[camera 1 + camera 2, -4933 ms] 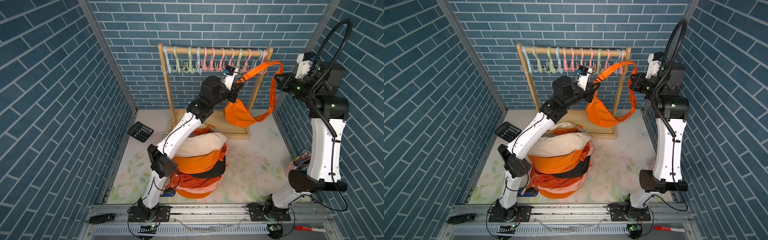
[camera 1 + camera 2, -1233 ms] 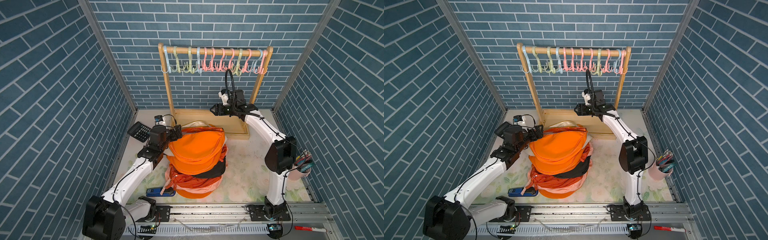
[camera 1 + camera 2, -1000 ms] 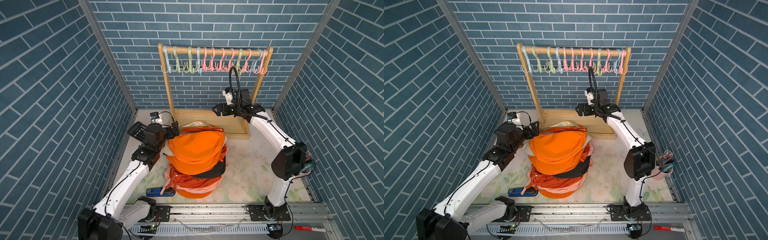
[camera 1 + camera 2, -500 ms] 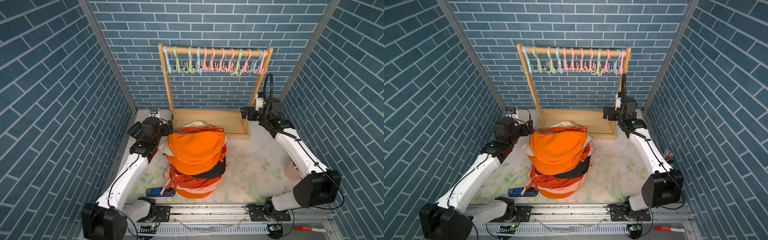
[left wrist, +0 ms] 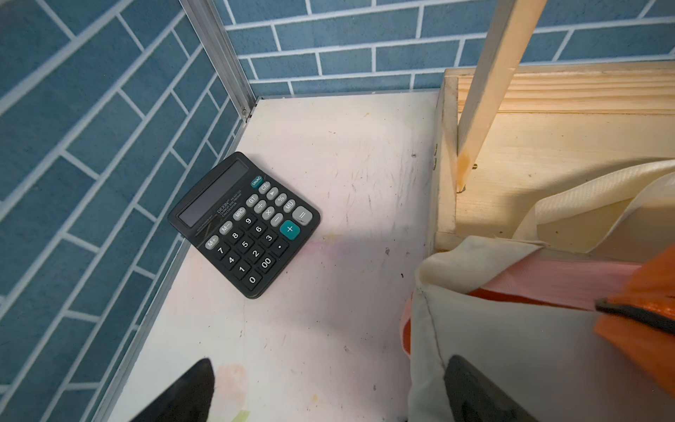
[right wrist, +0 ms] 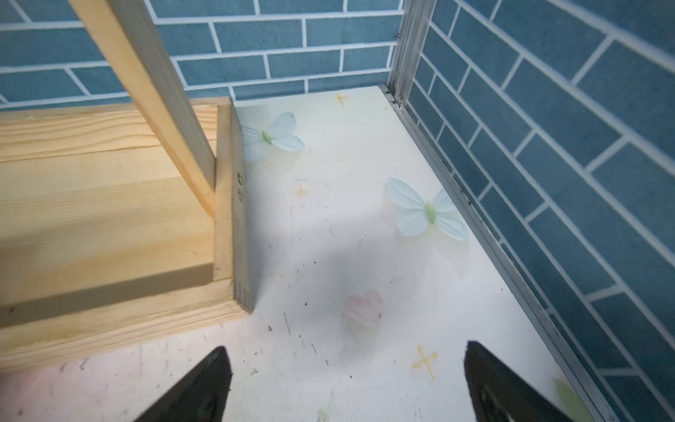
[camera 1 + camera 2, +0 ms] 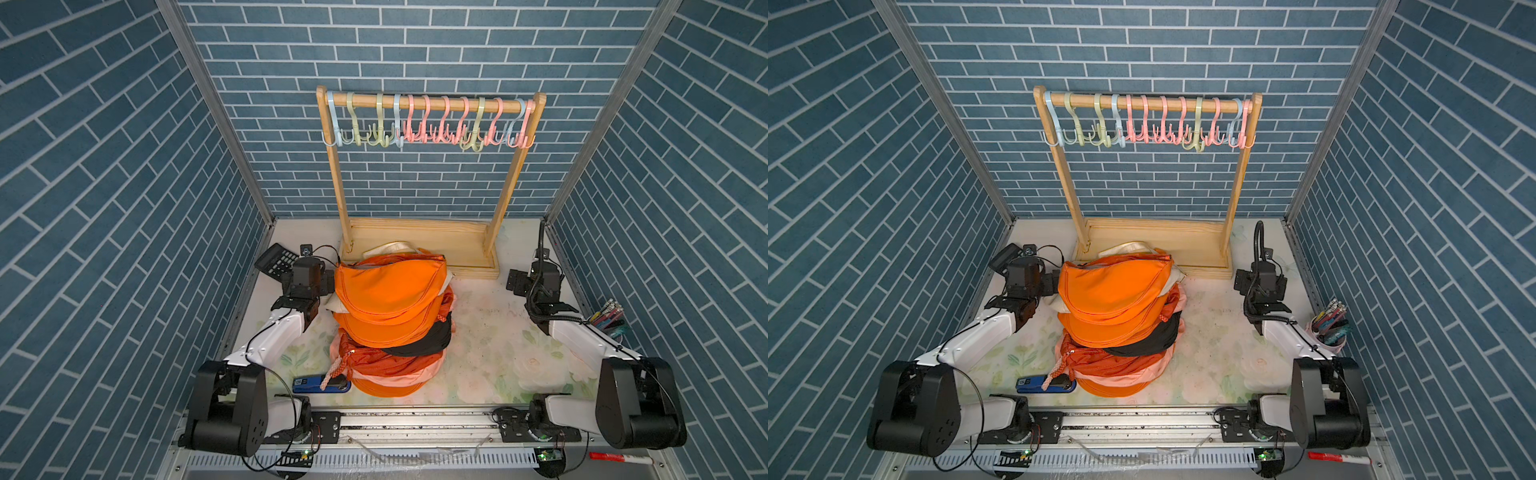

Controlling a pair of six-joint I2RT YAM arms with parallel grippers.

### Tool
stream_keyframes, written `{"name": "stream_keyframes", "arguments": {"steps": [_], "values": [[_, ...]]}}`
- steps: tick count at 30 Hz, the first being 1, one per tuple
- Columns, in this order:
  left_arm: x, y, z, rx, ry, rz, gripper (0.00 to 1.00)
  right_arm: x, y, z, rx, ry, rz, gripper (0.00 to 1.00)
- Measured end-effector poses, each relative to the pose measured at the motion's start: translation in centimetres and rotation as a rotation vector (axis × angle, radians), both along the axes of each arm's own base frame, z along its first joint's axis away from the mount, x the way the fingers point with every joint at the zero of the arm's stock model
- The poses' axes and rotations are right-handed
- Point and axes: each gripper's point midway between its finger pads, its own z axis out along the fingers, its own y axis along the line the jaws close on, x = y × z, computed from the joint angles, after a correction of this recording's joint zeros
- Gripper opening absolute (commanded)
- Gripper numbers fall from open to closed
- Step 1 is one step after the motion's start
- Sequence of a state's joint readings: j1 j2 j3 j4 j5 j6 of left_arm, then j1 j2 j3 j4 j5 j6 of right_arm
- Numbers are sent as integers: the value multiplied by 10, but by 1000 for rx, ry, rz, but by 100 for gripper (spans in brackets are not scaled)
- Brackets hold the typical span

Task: Take the bag off the hook
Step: Reset both arms

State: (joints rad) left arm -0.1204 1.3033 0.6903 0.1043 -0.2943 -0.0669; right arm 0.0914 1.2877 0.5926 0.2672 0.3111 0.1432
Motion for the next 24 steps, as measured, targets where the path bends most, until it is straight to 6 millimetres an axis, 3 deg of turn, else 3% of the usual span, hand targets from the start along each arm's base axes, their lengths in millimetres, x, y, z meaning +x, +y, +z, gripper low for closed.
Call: {"name": "stream_keyframes", "arguments": {"steps": [4,13,17,21,24], "values": [[5,1,-14,14,-17,-14,99,1,-8,-8,-19,-33,-22,99],[15,5,-44,31,-36,-62,99,-2,-15,-6,-50,-137,-29,99],[11,4,-54,28,-70,-84,99,-17,-21,-24,-54,-158,-49,98],[8,2,-52,27,-151,-101,99,-33,-25,-50,-61,-151,-62,99],[0,1,-59,32,-170,-107,99,-33,-22,-56,-60,-156,-46,99]]}}
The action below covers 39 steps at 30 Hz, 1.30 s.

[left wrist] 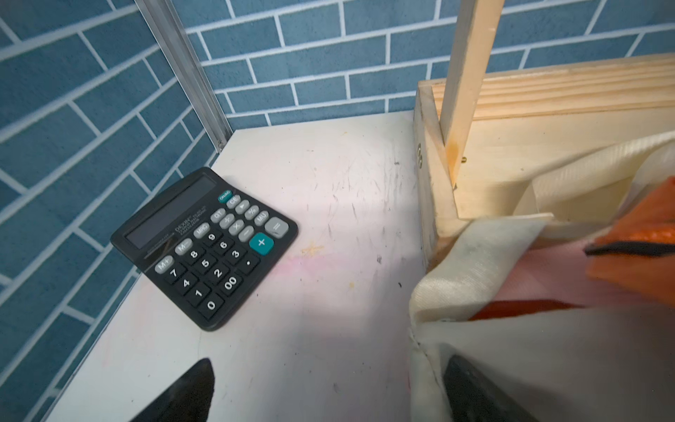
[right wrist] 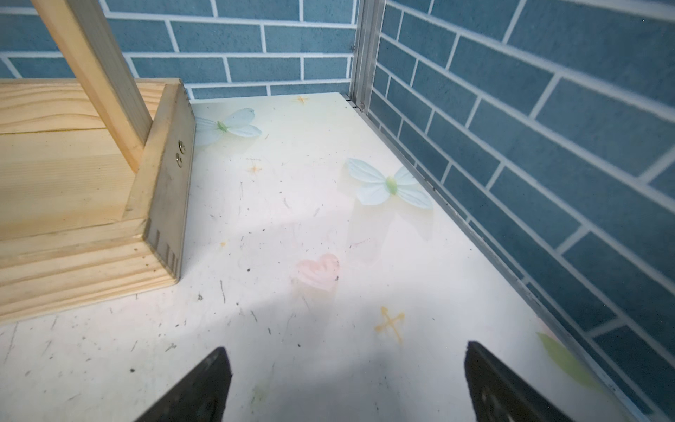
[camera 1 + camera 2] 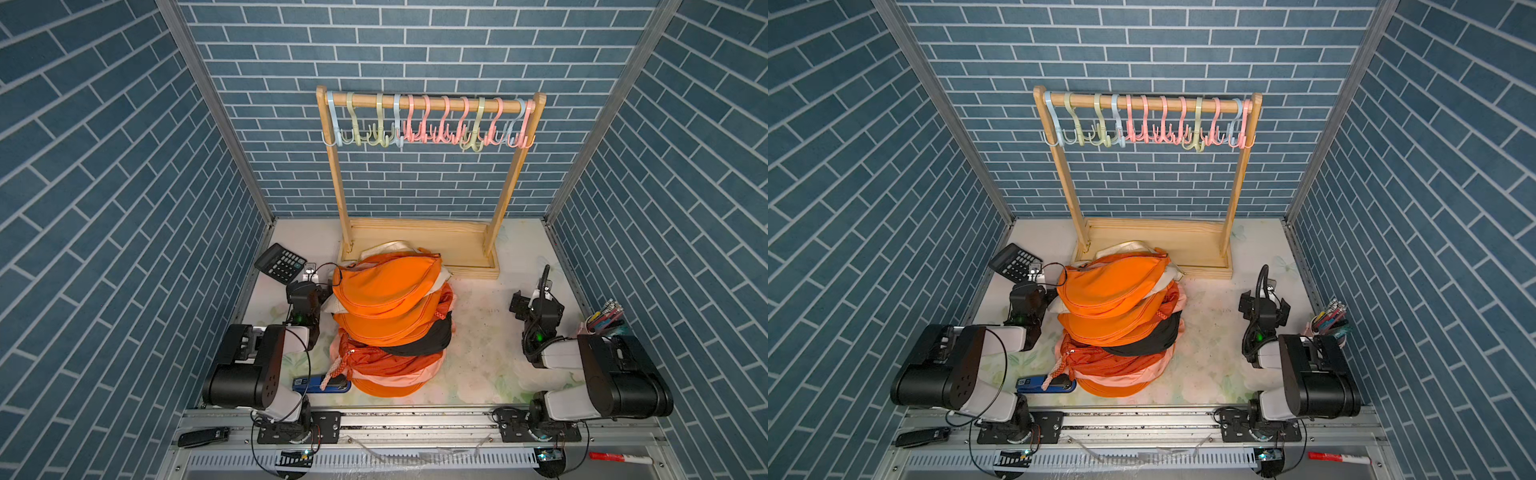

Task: Take the bag off the hook
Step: Reset both arms

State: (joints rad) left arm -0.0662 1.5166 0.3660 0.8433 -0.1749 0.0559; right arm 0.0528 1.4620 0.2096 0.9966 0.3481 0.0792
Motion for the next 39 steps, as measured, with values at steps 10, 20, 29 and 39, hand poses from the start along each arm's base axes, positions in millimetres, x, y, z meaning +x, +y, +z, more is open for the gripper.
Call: {"name": "stream_keyframes", "arguments": {"steps": [10,20,29,39], "values": [[5,2,6,-16,-25,-16,99,45,-4,19,39,-24,53,99],[6,1,8,-16,-32,-17,99,43,0,11,50,11,77,99],[6,1,8,-16,-32,-17,99,43,0,11,51,12,79,99],[6,1,8,-16,-32,-17,99,43,0,11,51,12,80,99]]}}
